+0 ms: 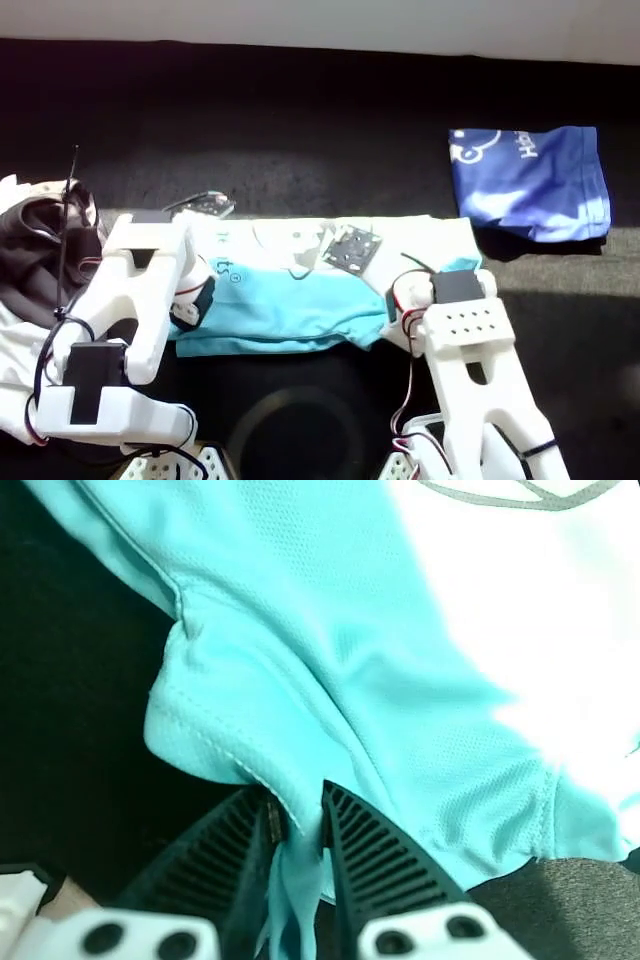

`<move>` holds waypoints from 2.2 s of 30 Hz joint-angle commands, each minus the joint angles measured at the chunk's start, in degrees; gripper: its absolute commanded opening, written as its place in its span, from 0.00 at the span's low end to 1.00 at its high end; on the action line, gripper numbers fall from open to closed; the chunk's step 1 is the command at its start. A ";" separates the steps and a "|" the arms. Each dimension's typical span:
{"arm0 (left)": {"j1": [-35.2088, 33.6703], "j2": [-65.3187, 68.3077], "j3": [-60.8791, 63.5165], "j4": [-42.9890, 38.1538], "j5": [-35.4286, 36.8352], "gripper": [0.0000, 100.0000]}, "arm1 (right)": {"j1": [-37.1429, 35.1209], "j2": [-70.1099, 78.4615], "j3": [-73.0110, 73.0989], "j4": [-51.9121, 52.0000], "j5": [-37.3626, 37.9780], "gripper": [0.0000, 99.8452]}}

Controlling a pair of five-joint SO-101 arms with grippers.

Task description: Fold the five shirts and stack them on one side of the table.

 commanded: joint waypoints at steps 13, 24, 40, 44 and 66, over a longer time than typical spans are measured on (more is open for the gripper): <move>1.27 -1.98 5.32 -6.86 -0.18 0.01 | 2.77 38.81 -38.81 0.75 0.44 0.01; 1.27 -1.98 5.32 -6.86 -0.18 0.01 | 6.73 55.69 -63.08 0.57 -26.46 0.18; -3.21 -13.41 -12.00 6.95 5.19 0.01 | 11.47 51.56 -89.10 28.70 -34.37 0.18; -4.53 -9.27 -18.33 7.82 6.51 0.12 | 11.47 43.91 -88.57 31.69 -34.37 0.18; -10.86 29.23 -43.56 9.05 6.42 0.21 | 12.88 -5.76 -43.47 31.52 -30.15 0.18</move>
